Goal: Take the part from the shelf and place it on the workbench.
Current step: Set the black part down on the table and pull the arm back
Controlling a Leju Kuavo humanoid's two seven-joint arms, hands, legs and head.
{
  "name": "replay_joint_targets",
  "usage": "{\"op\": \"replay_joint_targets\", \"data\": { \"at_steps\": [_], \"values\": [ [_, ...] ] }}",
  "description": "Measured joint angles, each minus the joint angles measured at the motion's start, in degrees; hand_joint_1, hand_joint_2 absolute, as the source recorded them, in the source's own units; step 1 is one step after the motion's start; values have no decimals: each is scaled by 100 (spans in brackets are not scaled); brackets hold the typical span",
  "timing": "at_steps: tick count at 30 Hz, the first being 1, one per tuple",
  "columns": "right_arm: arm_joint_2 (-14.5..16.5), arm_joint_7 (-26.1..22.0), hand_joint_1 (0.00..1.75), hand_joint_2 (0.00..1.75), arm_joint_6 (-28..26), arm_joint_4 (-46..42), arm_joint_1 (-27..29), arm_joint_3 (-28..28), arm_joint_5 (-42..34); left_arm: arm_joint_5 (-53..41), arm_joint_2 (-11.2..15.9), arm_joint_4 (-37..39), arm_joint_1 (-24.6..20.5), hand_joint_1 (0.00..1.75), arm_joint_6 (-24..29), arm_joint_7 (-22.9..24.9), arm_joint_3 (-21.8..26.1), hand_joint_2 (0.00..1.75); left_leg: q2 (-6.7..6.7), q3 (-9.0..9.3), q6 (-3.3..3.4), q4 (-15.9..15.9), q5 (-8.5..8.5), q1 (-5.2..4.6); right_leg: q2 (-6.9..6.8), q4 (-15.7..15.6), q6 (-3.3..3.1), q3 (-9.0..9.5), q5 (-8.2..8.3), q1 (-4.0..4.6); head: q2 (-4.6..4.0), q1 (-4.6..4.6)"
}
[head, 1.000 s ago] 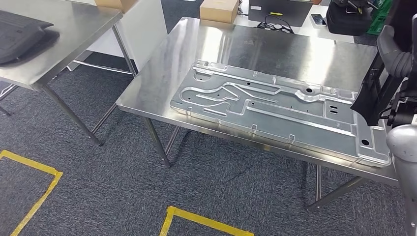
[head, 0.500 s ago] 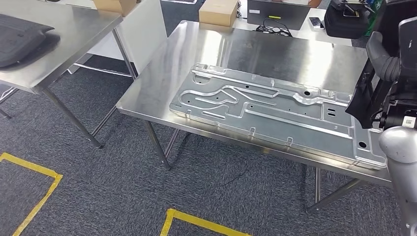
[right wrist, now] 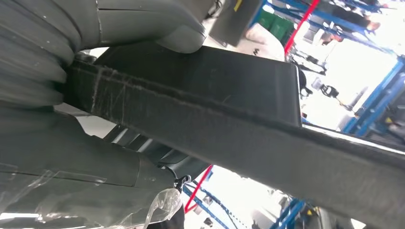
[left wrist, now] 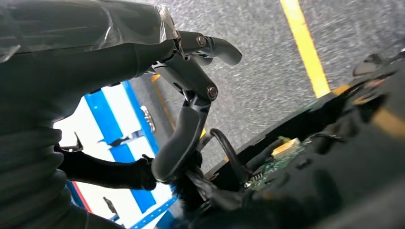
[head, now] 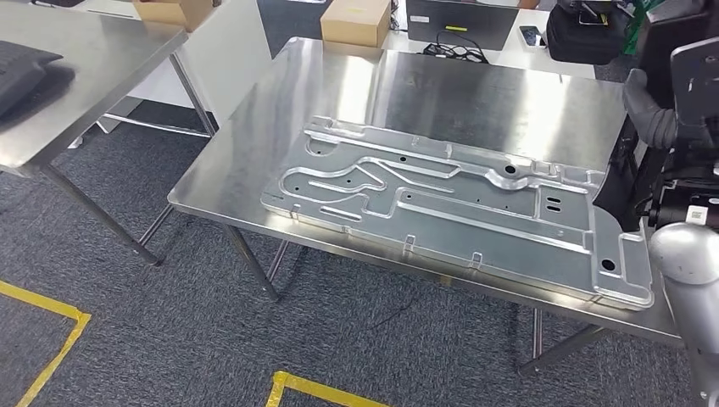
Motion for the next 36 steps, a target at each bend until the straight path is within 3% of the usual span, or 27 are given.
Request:
{"op": "replay_joint_targets", "data": {
  "at_steps": [1, 3, 4, 5, 8, 10, 11, 13, 14, 15, 16, 18, 20, 22, 25, 26, 28, 29, 30, 31, 32, 34, 36],
  "values": [
    [-9, 31, 175, 175, 9, 0, -7, 1, -13, 0, 0, 0, 1, 0, 0, -3, 0, 175, 1, -16, 12, -175, 222, 0, 5, 3, 25, 64, -49, -3, 0, 0],
    [-33, 91, 175, 175, 30, -1, -70, -2, -35, 1, -2, 0, 12, 0, 0, -5, 1, 175, 0, 186, 20, -985, 808, 14, 13, 26, 114, 177, -158, -14, -1, -1],
    [-52, 115, 175, 175, 39, -2, -110, -4, -41, 1, -4, 0, 19, 0, -1, -8, 1, 175, -7, 321, 23, -1372, 975, 14, 28, 52, 167, 202, -211, -6, -1, 1],
    [-72, 134, 175, 175, 49, -7, -144, -7, -45, 1, -7, 0, 24, 0, -2, -8, 2, 175, -13, 409, 36, -1616, 1031, 12, 42, 71, 213, 205, -252, 3, -1, 1],
    [-145, 162, 175, 175, 70, -29, -189, -13, -51, 1, -14, 0, 18, 0, -5, -5, 2, 175, -26, 476, 149, -1719, 880, -38, 62, 71, 300, 211, -317, -39, 0, 3],
    [-196, 175, 175, 175, 79, -41, -199, -22, -53, 0, -15, 0, 8, 0, -8, -5, 2, 175, -32, 514, 249, -1705, 833, -77, 17, 355, 315, 119, -500, -71, 0, 4],
    [-217, 183, 175, 175, 85, -50, -207, -27, -53, -1, -14, 0, 4, 0, -9, -5, 2, 175, -34, 537, 292, -1707, 816, -94, -6, 715, 303, -46, -675, -55, 0, 4],
    [-240, 212, 175, 175, 109, -65, -225, -32, -52, -3, -16, 0, 1, 0, -15, -5, 2, 175, -40, 575, 361, -1706, 780, -141, -24, 1672, 247, -552, -1042, 28, 0, 4],
    [-255, 234, 175, 175, 127, -67, -231, -33, -52, -5, -20, 0, 7, 0, -20, -5, 2, 175, -46, 603, 387, -1706, 759, -166, -23, 2027, 213, -773, -1117, 72, 0, 4],
    [-267, 256, 175, 175, 147, -67, -238, -34, -52, -7, -23, 0, 14, 0, -24, -5, 2, 175, -54, 640, 409, -1705, 733, -192, -23, 2159, 171, -896, -1067, 110, 0, 4],
    [-279, 275, 175, 175, 165, -67, -251, -34, -53, -10, -25, 0, 18, 0, -27, -5, 2, 175, -61, 686, 423, -1705, 704, -217, -23, 2045, 121, -904, -896, 140, 0, 4],
    [-292, 294, 175, 175, 184, -68, -299, -36, -53, -16, -27, 0, 17, 0, -31, -5, 2, 175, -71, 782, 423, -1708, 642, -259, -24, 1266, 8, -650, -366, 195, -1, 4],
    [-301, 300, 175, 175, 189, -73, -356, -38, -54, -21, -28, 0, 5, 0, -37, -5, 2, 175, -71, 828, 390, -1708, 586, -310, -24, 585, -65, -396, -64, 249, -1, 5],
    [-306, 308, 175, 175, 194, -82, -385, -38, -60, -26, -28, 0, -1, 0, -40, -5, 2, 175, -68, 838, 353, -1731, 560, -343, -20, 405, -83, -332, -56, 275, 0, 4],
    [-320, 330, 175, 175, 209, -97, -432, -38, -75, -34, -27, 0, 0, 0, -43, -5, 2, 175, -58, 764, 284, -1565, 425, -344, -21, 366, -114, -303, -60, 221, 0, 2],
    [-325, 337, 175, 175, 214, -103, -453, -38, -79, -41, -26, 0, -1, 0, -43, -8, 2, 175, -55, 630, 252, -1279, 280, -336, -22, 356, -131, -286, -64, 205, 0, 1],
    [-328, 350, 175, 175, 229, -110, -471, -37, -84, -63, -26, 0, -3, 0, -45, -15, 2, 175, -54, 191, 212, -400, -73, -316, -16, 353, -165, -259, -92, 208, 0, 0],
    [-329, 355, 175, 175, 239, -111, -472, -35, -86, -74, -26, 0, -3, 0, -48, -20, 2, 175, -53, -24, 206, -20, -173, -311, -8, 353, -173, -241, -112, 213, 0, -1],
    [-329, 361, 175, 175, 246, -111, -470, -33, -88, -81, -26, 0, -2, 0, -50, -25, 2, 175, -54, -155, 213, 168, -171, -311, -1, 353, -177, -215, -138, 220, 0, -1],
    [-331, 365, 175, 175, 252, -112, -472, -32, -90, -86, -26, 0, -1, 0, -55, -30, 2, 175, -54, -162, 236, 95, -50, -318, 5, 353, -178, -179, -167, 230, 0, -1],
    [-332, 368, 175, 175, 258, -113, -477, -32, -92, -88, -26, 0, 0, 0, -60, -39, 2, 175, -54, -52, 281, -209, 158, -330, 9, 351, -177, -135, -197, 244, 0, -1],
    [-348, 374, 175, 175, 268, -115, -503, -32, -92, -90, -10, 2, 1, 0, -74, -55, 2, 175, -51, 352, 438, -1131, 598, -395, 14, 346, -163, -50, -256, 263, 0, 0],
    [-379, 386, 175, 175, 273, -121, -523, -36, -92, -92, 8, 4, -6, 0, -91, -70, 1, 175, -20, 626, 522, -1690, 748, -452, 25, 341, -130, -8, -314, 276, 0, 1]
  ]
}}
